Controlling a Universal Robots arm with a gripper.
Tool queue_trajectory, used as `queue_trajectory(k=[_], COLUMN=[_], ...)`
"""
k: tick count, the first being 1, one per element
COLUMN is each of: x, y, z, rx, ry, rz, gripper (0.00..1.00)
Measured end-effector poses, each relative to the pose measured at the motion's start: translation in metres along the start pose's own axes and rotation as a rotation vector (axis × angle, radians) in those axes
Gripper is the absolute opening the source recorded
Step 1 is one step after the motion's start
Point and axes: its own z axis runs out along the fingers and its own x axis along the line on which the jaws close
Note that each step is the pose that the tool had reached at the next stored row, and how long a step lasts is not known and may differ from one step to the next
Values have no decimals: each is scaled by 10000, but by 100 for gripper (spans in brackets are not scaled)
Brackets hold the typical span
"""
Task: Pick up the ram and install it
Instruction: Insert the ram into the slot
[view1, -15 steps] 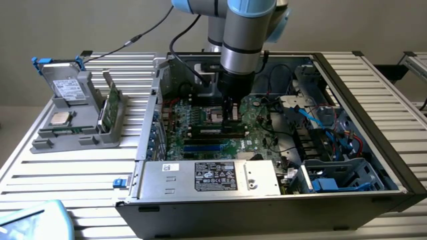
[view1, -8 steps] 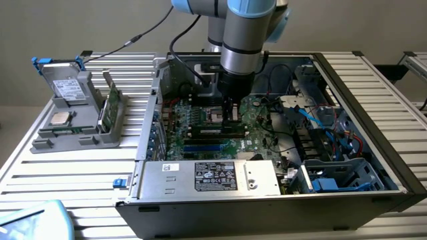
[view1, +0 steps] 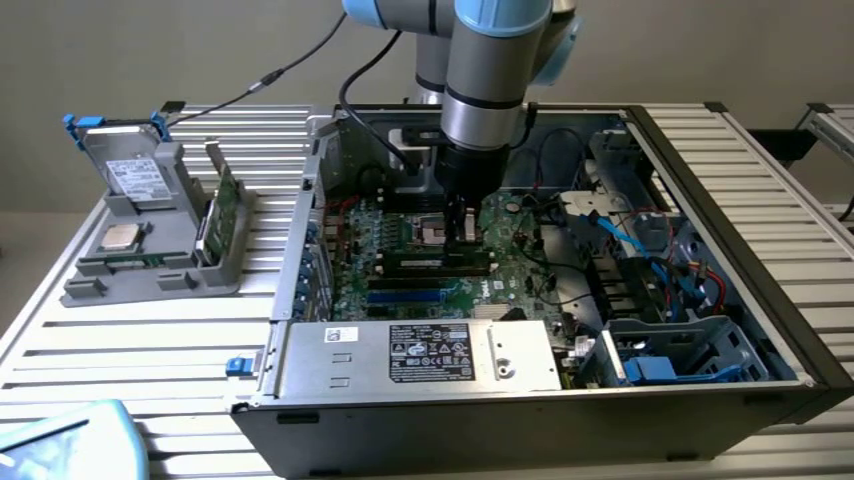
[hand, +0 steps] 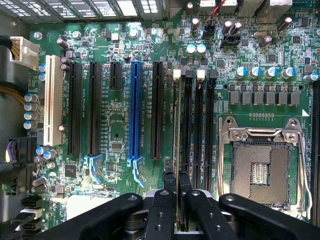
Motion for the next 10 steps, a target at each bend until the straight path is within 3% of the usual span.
queue_trajectory(k=[7, 9, 10], x=[0, 0, 0], y=[0, 0, 0], z=[0, 0, 0], rx=[0, 0, 0], ry=[0, 0, 0], rz=[0, 0, 0], gripper=[16, 28, 28])
